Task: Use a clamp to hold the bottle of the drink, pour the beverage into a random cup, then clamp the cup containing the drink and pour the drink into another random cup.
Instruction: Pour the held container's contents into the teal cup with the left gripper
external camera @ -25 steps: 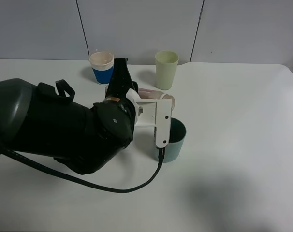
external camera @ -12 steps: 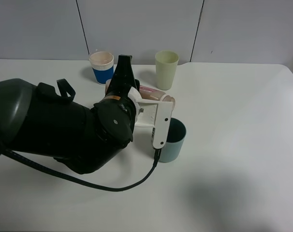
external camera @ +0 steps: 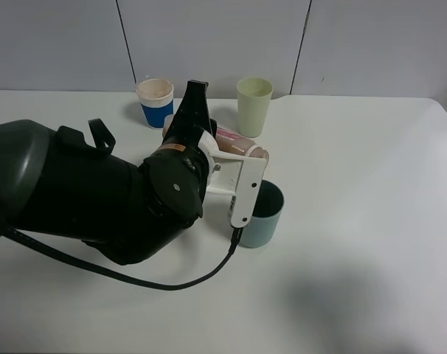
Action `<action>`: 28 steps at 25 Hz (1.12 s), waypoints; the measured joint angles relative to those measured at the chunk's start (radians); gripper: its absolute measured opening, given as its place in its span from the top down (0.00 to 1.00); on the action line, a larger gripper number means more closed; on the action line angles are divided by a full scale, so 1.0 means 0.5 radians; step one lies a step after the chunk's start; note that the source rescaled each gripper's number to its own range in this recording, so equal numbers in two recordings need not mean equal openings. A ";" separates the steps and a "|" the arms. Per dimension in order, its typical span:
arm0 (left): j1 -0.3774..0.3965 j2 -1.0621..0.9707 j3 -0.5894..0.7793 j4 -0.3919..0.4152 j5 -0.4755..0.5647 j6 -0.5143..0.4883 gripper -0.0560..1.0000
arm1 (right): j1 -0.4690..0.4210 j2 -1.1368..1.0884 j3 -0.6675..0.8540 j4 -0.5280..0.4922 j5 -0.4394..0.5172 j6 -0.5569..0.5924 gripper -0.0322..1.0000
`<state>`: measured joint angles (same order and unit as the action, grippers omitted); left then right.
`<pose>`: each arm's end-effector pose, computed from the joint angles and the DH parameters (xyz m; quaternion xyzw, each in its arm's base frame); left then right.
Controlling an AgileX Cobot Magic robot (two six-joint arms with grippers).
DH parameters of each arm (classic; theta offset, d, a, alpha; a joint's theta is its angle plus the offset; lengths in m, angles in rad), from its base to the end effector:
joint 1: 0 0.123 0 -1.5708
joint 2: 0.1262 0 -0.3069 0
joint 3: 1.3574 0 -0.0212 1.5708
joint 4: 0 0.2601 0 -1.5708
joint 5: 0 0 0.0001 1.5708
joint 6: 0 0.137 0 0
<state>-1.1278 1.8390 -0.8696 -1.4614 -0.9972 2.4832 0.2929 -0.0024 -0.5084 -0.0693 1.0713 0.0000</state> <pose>0.2561 -0.2731 0.1695 0.6352 0.5262 0.4285 0.3688 0.0218 -0.0021 0.2626 -0.1227 0.8438 0.0418 0.5208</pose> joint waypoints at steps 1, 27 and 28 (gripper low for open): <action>0.000 0.000 0.000 0.006 0.000 0.023 0.94 | 0.000 0.000 0.000 0.000 0.000 0.000 0.25; 0.000 0.000 0.000 0.045 -0.058 0.184 0.94 | 0.000 0.000 0.000 0.000 0.000 0.000 0.25; 0.000 0.000 0.000 0.048 -0.059 0.189 0.94 | 0.000 0.000 0.000 0.000 0.000 0.000 0.25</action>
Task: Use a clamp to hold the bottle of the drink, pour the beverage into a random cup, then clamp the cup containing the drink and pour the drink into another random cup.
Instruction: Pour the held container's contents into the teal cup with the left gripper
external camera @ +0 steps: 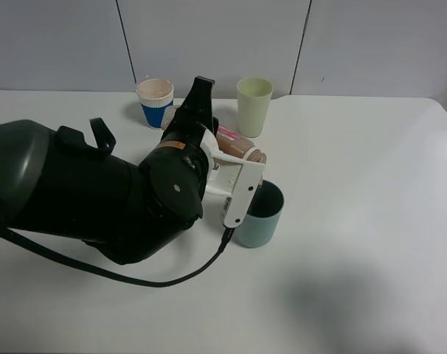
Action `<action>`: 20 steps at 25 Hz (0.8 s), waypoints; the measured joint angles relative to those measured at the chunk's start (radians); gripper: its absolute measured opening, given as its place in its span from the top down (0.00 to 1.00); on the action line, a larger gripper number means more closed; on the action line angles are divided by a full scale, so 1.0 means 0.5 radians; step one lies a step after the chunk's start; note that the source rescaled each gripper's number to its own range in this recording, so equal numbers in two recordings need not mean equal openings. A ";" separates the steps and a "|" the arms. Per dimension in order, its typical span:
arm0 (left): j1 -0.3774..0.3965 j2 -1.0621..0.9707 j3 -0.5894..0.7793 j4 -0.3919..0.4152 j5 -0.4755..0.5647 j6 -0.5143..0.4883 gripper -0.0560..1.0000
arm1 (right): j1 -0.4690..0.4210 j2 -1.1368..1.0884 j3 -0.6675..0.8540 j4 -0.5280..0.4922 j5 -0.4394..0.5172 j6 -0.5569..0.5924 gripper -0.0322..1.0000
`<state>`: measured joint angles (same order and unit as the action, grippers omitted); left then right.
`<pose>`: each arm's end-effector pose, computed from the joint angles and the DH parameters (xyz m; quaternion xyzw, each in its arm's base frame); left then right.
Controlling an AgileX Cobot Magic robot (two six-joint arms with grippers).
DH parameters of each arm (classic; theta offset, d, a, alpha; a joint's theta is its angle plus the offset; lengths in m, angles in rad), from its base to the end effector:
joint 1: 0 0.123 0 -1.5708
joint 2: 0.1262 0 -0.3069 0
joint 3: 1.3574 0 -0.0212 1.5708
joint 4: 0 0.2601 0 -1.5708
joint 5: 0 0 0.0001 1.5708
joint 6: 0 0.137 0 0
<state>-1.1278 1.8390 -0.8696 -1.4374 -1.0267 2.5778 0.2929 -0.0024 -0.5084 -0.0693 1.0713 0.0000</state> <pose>0.2578 -0.2725 0.1741 0.6536 0.4864 0.4604 0.3526 0.0218 -0.0021 0.2626 -0.1227 0.8438 0.0418 0.5208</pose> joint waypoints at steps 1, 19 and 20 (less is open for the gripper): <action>0.000 0.000 0.000 0.003 -0.002 0.013 0.94 | 0.000 0.000 0.000 0.000 0.000 0.000 0.25; 0.000 0.000 0.000 0.071 -0.016 0.048 0.94 | 0.000 0.000 0.000 0.000 0.000 0.000 0.25; 0.000 0.000 0.000 0.085 -0.016 0.048 0.94 | 0.000 0.000 0.000 0.000 0.000 0.000 0.25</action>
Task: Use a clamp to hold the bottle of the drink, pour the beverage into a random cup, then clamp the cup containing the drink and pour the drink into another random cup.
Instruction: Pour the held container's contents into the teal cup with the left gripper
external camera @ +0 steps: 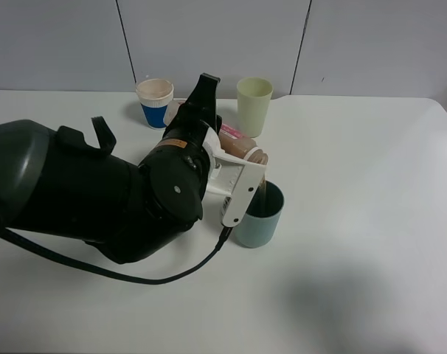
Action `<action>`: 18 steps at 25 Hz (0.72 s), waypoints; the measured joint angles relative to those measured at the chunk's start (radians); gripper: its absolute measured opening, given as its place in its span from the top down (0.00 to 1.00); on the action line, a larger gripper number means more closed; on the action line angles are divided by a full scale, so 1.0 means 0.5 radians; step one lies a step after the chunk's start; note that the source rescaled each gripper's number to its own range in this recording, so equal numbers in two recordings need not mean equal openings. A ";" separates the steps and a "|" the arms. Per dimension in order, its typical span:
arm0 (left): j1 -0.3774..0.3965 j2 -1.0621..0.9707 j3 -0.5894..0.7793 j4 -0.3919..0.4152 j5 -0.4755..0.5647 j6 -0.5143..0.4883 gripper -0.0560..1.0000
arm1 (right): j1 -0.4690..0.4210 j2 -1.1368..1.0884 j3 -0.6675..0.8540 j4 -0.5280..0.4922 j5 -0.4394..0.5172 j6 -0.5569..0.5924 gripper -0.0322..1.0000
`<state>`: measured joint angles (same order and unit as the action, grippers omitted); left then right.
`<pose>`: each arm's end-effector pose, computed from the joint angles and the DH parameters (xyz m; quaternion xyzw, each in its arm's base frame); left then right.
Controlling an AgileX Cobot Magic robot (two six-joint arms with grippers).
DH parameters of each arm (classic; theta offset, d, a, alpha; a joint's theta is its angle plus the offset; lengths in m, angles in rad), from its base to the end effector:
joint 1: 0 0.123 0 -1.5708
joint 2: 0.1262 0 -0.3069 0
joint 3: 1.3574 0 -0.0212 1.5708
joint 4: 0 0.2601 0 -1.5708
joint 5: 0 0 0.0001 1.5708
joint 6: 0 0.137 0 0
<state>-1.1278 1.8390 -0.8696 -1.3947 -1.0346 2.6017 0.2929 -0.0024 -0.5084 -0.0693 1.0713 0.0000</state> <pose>0.2590 -0.2756 0.1780 0.6611 0.4608 0.4728 0.3565 0.0218 -0.0021 0.2626 -0.1227 0.8438 0.0418 0.5208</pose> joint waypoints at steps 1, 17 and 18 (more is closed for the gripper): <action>0.000 0.000 0.000 0.016 0.000 0.000 0.94 | 0.000 0.000 0.000 0.000 0.000 0.000 0.25; 0.000 0.000 0.000 0.060 -0.030 0.023 0.94 | 0.000 0.000 0.000 0.000 0.000 0.000 0.25; 0.000 0.000 0.000 0.060 -0.036 0.023 0.94 | 0.000 0.000 0.000 0.000 0.000 0.000 0.25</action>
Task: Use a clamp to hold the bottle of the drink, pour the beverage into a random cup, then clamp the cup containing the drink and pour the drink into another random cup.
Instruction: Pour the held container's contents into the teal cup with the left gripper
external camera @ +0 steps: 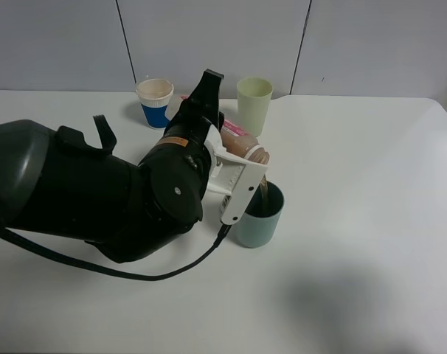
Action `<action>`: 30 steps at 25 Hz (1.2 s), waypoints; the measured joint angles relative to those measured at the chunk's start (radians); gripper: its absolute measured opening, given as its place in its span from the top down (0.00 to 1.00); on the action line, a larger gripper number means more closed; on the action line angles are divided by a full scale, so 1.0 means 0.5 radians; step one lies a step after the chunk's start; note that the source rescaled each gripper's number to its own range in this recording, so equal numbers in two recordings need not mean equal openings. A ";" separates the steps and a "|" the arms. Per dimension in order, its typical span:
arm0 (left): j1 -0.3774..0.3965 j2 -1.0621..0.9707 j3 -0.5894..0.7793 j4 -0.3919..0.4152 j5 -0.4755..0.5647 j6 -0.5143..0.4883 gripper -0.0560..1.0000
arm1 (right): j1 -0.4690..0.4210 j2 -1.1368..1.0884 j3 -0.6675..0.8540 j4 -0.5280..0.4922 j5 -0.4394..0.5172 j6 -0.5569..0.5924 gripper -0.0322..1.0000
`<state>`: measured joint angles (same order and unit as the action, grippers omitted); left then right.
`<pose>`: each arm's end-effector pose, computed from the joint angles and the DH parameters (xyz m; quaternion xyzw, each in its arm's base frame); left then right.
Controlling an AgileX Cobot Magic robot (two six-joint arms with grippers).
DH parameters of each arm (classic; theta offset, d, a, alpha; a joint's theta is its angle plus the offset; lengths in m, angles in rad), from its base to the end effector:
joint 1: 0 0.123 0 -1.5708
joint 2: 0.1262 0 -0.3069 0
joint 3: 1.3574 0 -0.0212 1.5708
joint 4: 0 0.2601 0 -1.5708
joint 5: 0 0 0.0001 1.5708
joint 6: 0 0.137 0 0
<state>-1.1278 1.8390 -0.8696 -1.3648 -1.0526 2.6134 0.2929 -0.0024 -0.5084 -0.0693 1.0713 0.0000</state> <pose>0.2602 -0.2767 0.1820 0.6609 0.4449 0.4855 0.3599 0.0218 -0.0021 0.2626 -0.1227 0.8438 0.0418 0.5208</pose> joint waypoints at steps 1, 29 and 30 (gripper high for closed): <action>0.000 0.000 0.000 0.002 -0.010 0.002 0.94 | 0.000 0.000 0.000 0.000 0.000 0.000 0.25; 0.000 0.000 0.000 0.113 -0.080 0.151 0.94 | 0.000 0.000 0.000 0.000 0.000 0.000 0.25; 0.000 0.000 0.000 0.121 -0.084 0.151 0.94 | 0.000 0.000 0.000 0.000 0.000 0.000 0.25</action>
<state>-1.1278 1.8390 -0.8696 -1.3043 -1.0947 2.6887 0.2929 -0.0024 -0.5084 -0.0693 1.0713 0.0000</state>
